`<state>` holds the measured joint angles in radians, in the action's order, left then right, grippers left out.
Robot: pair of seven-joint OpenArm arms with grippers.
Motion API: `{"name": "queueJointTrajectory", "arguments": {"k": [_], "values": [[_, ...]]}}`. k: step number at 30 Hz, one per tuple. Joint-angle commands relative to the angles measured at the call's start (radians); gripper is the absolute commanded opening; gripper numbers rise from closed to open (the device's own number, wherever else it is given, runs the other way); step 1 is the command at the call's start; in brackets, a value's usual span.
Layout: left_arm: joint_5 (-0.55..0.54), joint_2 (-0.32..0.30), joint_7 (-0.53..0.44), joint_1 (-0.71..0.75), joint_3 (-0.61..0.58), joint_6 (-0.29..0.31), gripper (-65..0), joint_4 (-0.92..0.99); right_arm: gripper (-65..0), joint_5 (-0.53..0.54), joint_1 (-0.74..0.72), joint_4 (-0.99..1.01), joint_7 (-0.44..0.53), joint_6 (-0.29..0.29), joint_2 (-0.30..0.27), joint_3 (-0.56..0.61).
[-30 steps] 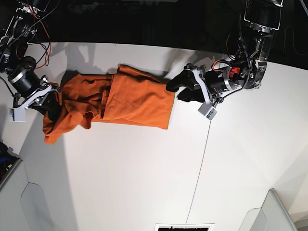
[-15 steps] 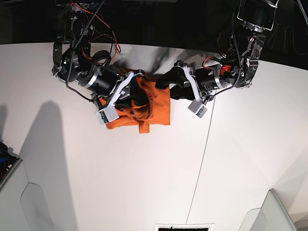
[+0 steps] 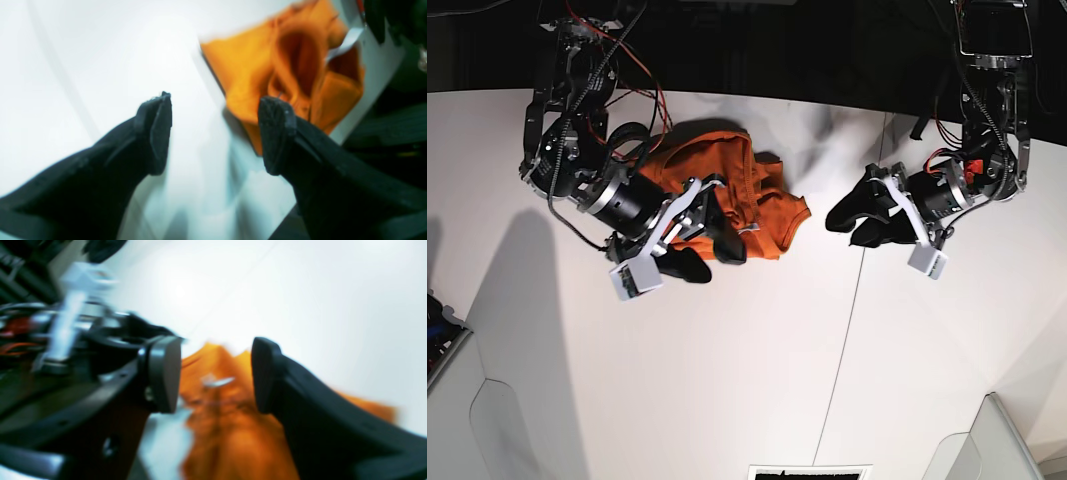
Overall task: Layout the t-shirt on the table in an organized manner, then fold the t-shirt properly
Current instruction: 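Grasp the folded bundle with both grippers and fold it over again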
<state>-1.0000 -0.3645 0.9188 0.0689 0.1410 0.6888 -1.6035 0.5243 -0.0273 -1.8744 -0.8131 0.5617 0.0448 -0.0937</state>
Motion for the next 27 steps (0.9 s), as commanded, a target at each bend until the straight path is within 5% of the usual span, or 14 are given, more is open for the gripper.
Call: {"name": "queueJointTrajectory", "arguments": {"k": [1, 5, 8, 12, 17, 23, 27], "values": [[-0.038, -0.022, -0.016, -0.016, 0.004, 0.009, -24.3, -0.049, -38.0, -0.005, -0.026, -0.018, 0.048, 0.010, 0.002, -0.021], [-0.134, -0.043, 0.042, -0.013, 0.003, 0.009, -46.1, -0.207, -65.0, -0.114, -0.082, 0.013, 0.081, -0.009, 0.002, -0.092], [-0.156, -0.042, 0.054, 0.008, -0.042, 0.009, -57.4, -0.344, -65.0, -0.140, -0.126, 0.084, 0.094, -0.008, -0.014, -0.127], [-0.034, -0.013, -0.011, 0.034, -0.217, 0.009, -58.1, -0.392, -65.0, -0.139, -0.184, 0.254, 0.152, -0.008, -0.065, -0.136], [0.241, 0.083, -0.159, 0.024, -0.396, 0.009, -58.1, -0.271, -65.0, -0.136, -0.280, 0.475, 0.174, 0.006, -0.109, -0.127], [0.293, 0.111, -0.177, -0.035, -0.398, 0.009, -58.1, -0.010, -65.0, -0.132, -0.293, 0.552, 0.160, 0.012, -0.120, -0.033], [0.295, 0.094, -0.190, -0.123, -0.382, 0.009, -58.1, 0.130, -65.0, -0.096, -0.286, 0.552, 0.058, 0.011, -0.157, 0.047]]}}
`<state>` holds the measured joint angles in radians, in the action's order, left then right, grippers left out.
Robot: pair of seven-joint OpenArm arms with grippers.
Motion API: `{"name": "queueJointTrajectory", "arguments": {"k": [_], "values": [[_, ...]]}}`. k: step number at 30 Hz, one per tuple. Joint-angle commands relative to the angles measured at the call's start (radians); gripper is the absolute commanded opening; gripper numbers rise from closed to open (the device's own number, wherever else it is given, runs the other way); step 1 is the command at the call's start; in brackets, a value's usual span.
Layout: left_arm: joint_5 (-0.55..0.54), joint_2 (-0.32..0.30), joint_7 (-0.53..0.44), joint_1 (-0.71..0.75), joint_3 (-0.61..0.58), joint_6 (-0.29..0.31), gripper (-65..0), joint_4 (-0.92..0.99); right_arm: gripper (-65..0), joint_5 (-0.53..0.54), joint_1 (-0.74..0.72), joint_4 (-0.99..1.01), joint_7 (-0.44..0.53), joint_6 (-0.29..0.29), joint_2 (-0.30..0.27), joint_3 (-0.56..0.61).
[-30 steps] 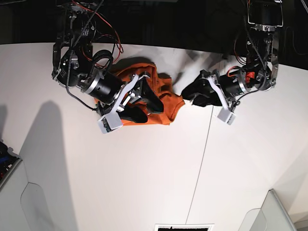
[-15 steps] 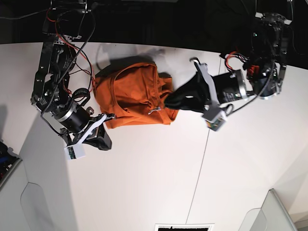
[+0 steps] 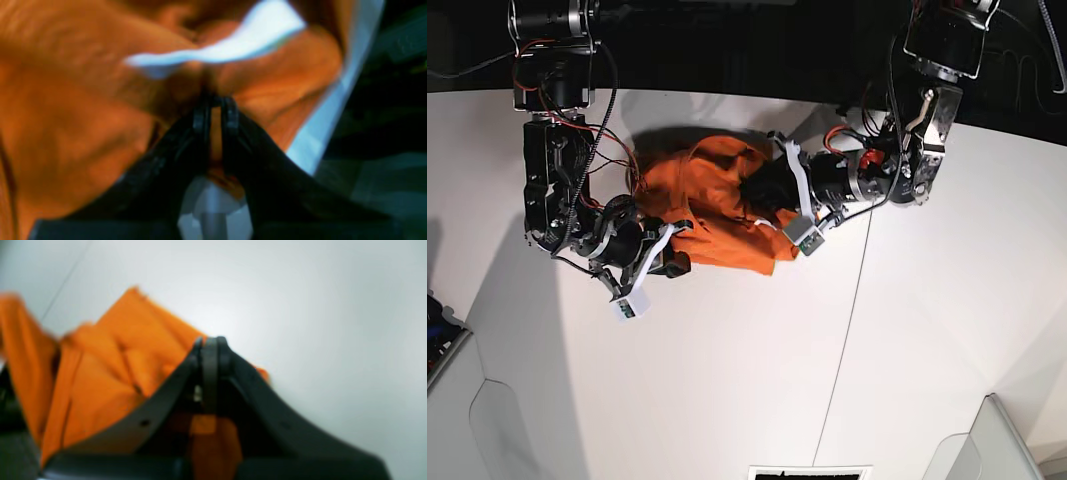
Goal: Layout the t-shirt on the table in an organized manner, then fold the t-shirt properly
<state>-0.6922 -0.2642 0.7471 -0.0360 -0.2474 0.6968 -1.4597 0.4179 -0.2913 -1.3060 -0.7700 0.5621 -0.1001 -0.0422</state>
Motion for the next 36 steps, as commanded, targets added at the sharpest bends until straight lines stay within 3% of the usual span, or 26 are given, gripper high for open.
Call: {"name": "queueJointTrajectory", "arguments": {"k": [1, 5, 10, 18, 26, 30, 36], "values": [[-0.009, -0.017, -0.019, -0.042, 0.006, 0.001, -58.1, 0.012, -65.0, 0.040, -0.013, -0.020, 0.002, 0.011, -0.024, 0.005], [0.035, -0.055, -0.034, -0.130, 0.006, 0.001, -58.1, 0.100, -65.0, 0.147, 0.071, -0.067, -0.015, 0.011, -0.055, 0.005], [0.034, -0.063, -0.048, -0.208, 0.003, 0.001, -58.1, 0.153, -65.0, 0.254, 0.227, -0.181, -0.032, 0.016, -0.046, 0.003], [0.031, -0.050, -0.047, -0.235, -0.023, 0.001, -58.1, 0.153, -65.0, 0.255, 0.389, -0.365, -0.031, 0.018, 0.000, -0.048], [-0.147, -0.132, 0.053, -0.232, -0.021, 0.001, -57.9, 0.014, -65.0, 0.266, 0.405, -0.494, -0.031, 0.018, 0.009, -0.319], [-0.218, -0.182, 0.109, -0.232, -0.021, 0.001, -57.9, -0.114, -65.0, 0.347, 0.402, -0.517, -0.034, 0.018, 0.009, -0.450], [-0.232, -0.236, 0.118, -0.221, -0.021, 0.001, -57.9, -0.202, -65.0, 0.387, 0.372, -0.517, -0.036, 0.020, 0.009, -0.423]]}}
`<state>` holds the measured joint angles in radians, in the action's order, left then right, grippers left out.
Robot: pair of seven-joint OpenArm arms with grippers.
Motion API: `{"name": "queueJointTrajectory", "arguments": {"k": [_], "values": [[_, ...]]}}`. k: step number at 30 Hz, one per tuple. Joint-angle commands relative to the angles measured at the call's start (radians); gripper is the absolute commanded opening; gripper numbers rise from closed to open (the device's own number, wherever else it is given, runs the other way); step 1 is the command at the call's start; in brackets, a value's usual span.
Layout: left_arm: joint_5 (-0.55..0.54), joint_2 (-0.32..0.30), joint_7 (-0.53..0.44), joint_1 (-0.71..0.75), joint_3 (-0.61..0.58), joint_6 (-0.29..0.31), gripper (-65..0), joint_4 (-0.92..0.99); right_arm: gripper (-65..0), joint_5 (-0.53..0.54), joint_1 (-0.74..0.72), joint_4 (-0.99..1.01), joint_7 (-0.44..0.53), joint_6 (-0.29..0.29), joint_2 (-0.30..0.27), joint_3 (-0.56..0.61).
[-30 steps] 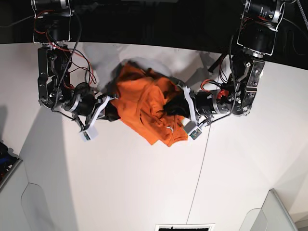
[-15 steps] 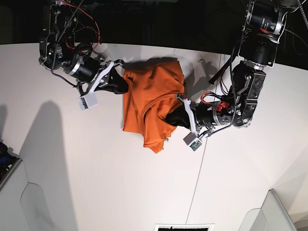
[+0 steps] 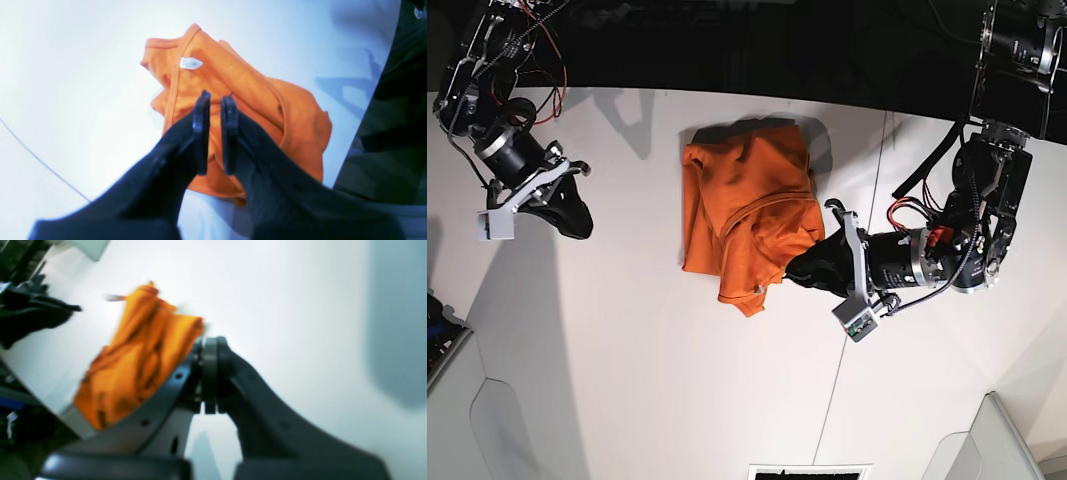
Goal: Layout the t-shirt on the table in an organized manner, then fold the t-shirt properly
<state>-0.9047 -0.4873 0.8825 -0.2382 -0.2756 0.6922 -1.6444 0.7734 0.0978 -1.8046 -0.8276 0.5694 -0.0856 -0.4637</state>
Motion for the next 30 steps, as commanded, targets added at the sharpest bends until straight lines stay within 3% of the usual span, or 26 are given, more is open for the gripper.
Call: {"name": "queueJointTrajectory", "arguments": {"k": [1, 7, 9, 13, 17, 22, 26, 30], "values": [[-0.019, -0.015, -0.016, -0.016, 0.008, 0.006, -57.9, -0.017, -65.0, 0.032, -0.031, -0.019, 0.019, 0.014, -0.005, 0.025], [-0.020, -0.014, -0.014, 0.048, 0.072, 0.006, -57.9, -0.017, -65.0, -0.024, -0.118, -0.018, 0.014, 0.015, 0.034, 0.271], [-0.024, -0.014, -0.014, 0.080, 0.106, 0.006, -57.9, -0.017, -65.0, -0.112, -0.140, -0.013, 0.038, 0.015, 0.071, 0.354], [-0.026, -0.014, -0.032, 0.137, 0.133, 0.006, -57.9, -0.017, -65.0, -0.356, -0.187, 0.067, 0.181, 0.011, 0.136, 0.469], [-0.002, 0.017, -0.058, 0.198, 0.133, 0.006, -57.9, -0.011, -65.0, -0.476, -0.274, 0.298, 0.254, 0.010, 0.143, 0.531], [0.073, 0.094, -0.124, 0.274, 0.133, 0.006, -57.9, 0.048, -65.0, -0.488, -0.342, 0.557, 0.262, 0.002, 0.143, 0.538], [0.136, 0.151, -0.151, 0.277, 0.133, 0.006, -57.9, 0.111, -65.0, -0.475, -0.333, 0.564, 0.279, 0.002, 0.143, 0.537], [0.126, 0.153, -0.151, 0.274, 0.134, 0.006, -57.9, 0.114, -65.0, -0.424, -0.333, 0.520, 0.275, 0.002, 0.144, 0.537]]}}
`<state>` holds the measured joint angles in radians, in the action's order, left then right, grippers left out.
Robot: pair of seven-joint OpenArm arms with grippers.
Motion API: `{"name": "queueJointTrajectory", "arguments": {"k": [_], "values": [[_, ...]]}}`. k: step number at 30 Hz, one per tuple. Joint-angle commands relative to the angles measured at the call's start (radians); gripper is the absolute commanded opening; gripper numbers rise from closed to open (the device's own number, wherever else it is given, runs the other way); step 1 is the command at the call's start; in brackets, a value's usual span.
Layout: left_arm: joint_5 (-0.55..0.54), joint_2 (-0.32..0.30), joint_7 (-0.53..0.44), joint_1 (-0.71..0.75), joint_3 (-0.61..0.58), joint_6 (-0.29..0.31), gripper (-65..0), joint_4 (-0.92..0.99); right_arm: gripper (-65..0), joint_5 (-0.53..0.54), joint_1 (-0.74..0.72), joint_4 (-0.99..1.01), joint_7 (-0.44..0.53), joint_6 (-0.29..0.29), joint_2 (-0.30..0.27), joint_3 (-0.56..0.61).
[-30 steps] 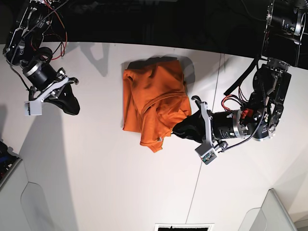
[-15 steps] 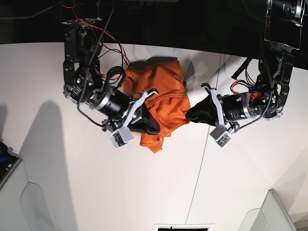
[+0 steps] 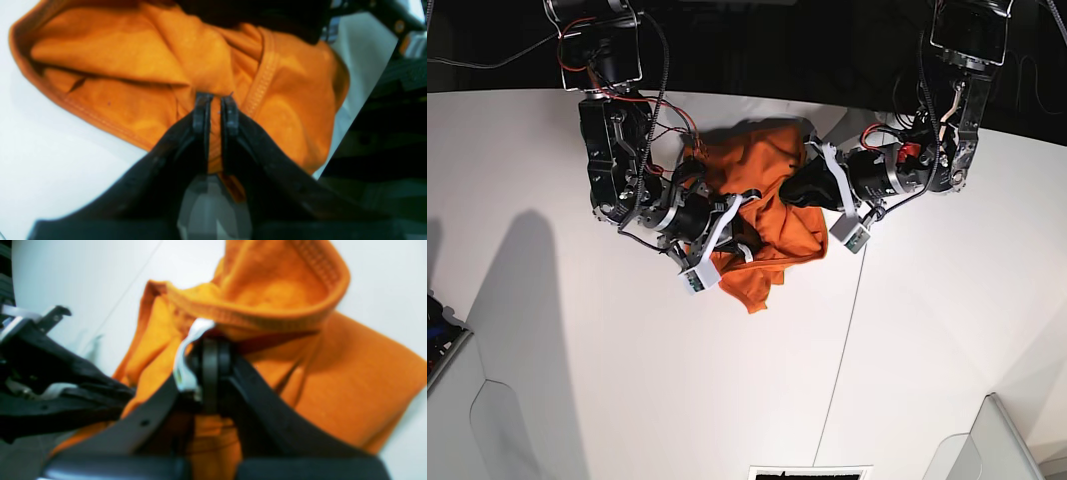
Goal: Layout the t-shirt on the table in an organized manner, then fold the t-shirt properly
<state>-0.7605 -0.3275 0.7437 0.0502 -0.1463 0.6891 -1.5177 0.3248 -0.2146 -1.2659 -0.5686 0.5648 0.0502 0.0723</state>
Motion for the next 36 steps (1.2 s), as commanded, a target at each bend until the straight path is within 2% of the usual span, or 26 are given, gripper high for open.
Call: {"name": "queueJointTrajectory", "arguments": {"k": [1, 4, 8, 11, 15, 17, 21, 26, 29, 31, 36], "values": [[-0.028, -0.014, -0.004, -0.017, 0.007, 0.009, -57.9, -0.014, -65.0, 0.037, -0.021, -0.039, 0.013, 0.007, 0.008, 0.001], [-0.097, -0.046, 0.029, -0.019, 0.040, 0.009, -57.9, -0.052, -65.0, 0.057, -0.020, -0.126, -0.014, 0.007, 0.008, 0.001], [-0.182, -0.082, 0.109, -0.008, 0.145, 0.009, -57.9, -0.166, -65.0, 0.057, -0.005, -0.304, -0.087, 0.007, 0.008, -0.002], [-0.209, -0.098, 0.165, 0.030, 0.218, 0.009, -57.9, -0.229, -65.0, 0.072, 0.039, -0.420, -0.156, 0.006, 0.003, -0.003], [-0.224, -0.140, 0.170, 0.122, 0.274, 0.009, -57.9, -0.235, -65.0, 0.152, 0.149, -0.496, -0.179, 0.008, -0.028, -0.003], [-0.233, -0.167, 0.178, 0.179, 0.307, 0.009, -57.9, -0.236, -65.0, 0.171, 0.220, -0.546, -0.196, 0.008, -0.059, -0.003], [-0.253, -0.217, 0.181, 0.329, 0.397, 0.009, -57.9, -0.250, -65.0, 0.232, 0.393, -0.648, -0.217, 0.012, -0.164, -0.003], [-0.250, -0.235, 0.181, 0.510, 0.495, 0.009, -57.9, -0.266, -65.0, 0.232, 0.603, -0.760, -0.217, 0.016, -0.299, -0.003], [-0.181, -0.235, 0.174, 0.598, 0.494, 0.009, -57.9, -0.264, -65.0, 0.204, 0.704, -0.772, -0.213, 0.020, -0.371, -0.002], [-0.083, -0.235, 0.108, 0.653, 0.475, 0.009, -57.9, -0.251, -65.0, 0.138, 0.753, -0.770, -0.210, 0.025, -0.408, 0.003], [0.268, -0.235, -0.229, 0.712, 0.335, 0.009, -57.9, -0.155, -65.0, 0.051, 0.824, -0.711, -0.166, 0.026, -0.495, 0.003]]}}
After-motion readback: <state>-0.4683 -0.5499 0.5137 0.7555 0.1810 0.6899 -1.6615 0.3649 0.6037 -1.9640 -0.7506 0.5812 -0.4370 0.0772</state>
